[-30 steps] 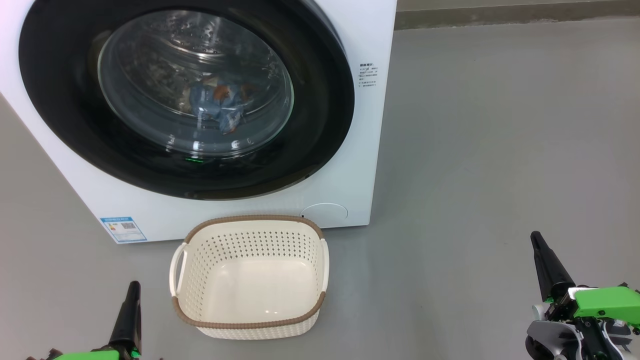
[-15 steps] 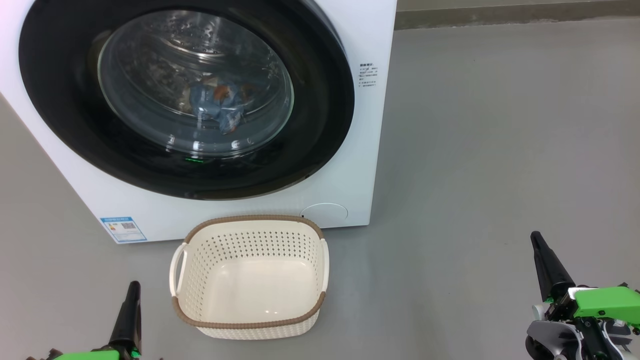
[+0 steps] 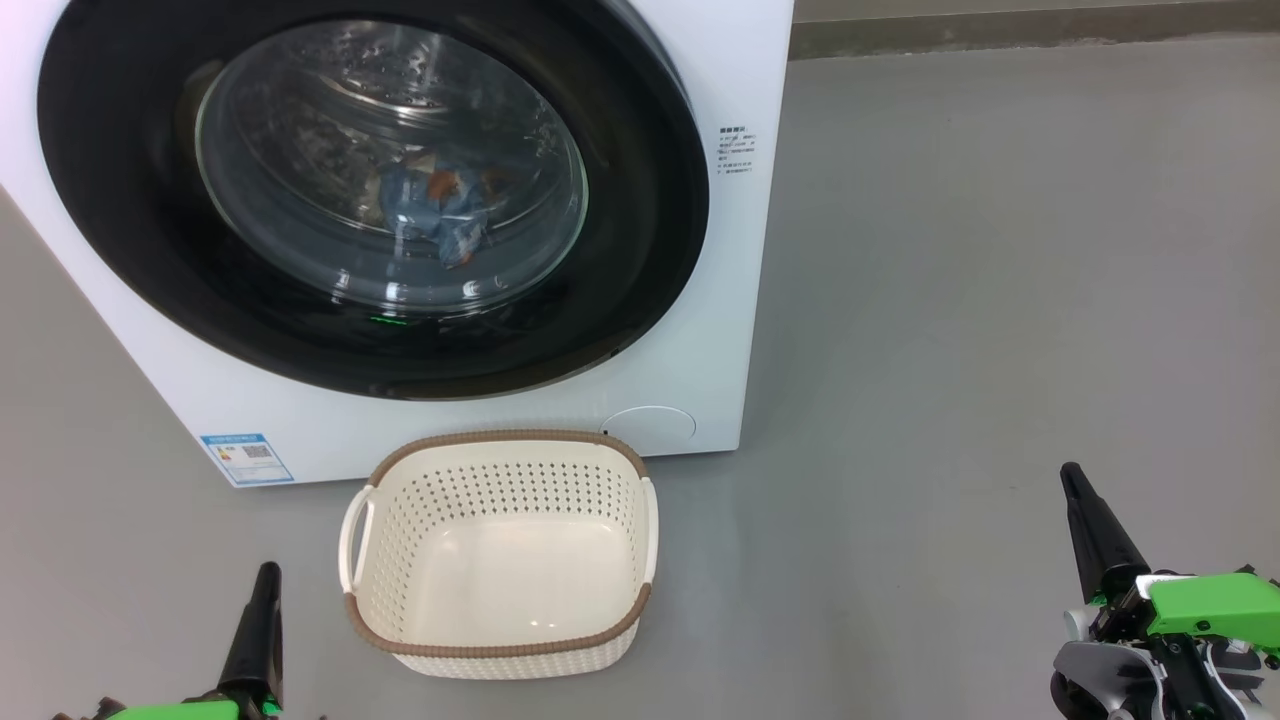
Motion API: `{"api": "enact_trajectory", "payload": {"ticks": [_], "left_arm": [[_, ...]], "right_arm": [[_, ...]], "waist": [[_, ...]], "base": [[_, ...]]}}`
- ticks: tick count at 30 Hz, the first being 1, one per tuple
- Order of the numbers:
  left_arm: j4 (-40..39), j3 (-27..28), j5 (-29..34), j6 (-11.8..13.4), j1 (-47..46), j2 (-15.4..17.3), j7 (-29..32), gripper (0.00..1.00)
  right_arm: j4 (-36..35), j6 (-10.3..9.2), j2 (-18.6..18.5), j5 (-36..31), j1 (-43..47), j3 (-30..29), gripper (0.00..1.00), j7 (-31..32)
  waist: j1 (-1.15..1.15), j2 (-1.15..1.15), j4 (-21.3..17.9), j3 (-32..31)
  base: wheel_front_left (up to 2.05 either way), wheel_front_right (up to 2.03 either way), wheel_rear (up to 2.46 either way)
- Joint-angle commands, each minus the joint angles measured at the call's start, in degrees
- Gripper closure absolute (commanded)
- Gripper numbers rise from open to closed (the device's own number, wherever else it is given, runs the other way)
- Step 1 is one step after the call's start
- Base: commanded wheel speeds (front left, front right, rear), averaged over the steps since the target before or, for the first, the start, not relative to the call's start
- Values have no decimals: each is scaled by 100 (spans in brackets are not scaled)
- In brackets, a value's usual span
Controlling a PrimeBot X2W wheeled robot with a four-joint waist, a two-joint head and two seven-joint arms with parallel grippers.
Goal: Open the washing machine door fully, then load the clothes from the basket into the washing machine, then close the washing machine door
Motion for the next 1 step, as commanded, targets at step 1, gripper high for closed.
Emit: {"api": "enact_trajectory", "payload": {"ticks": [1], "left_arm": [[-180,153,-48,3,-242,55,34,100]], "right_arm": [[-171,2,-42,16,-84,101,100,28]], "waist": [[0,0,0,0]], "base": [[0,0,0]]}}
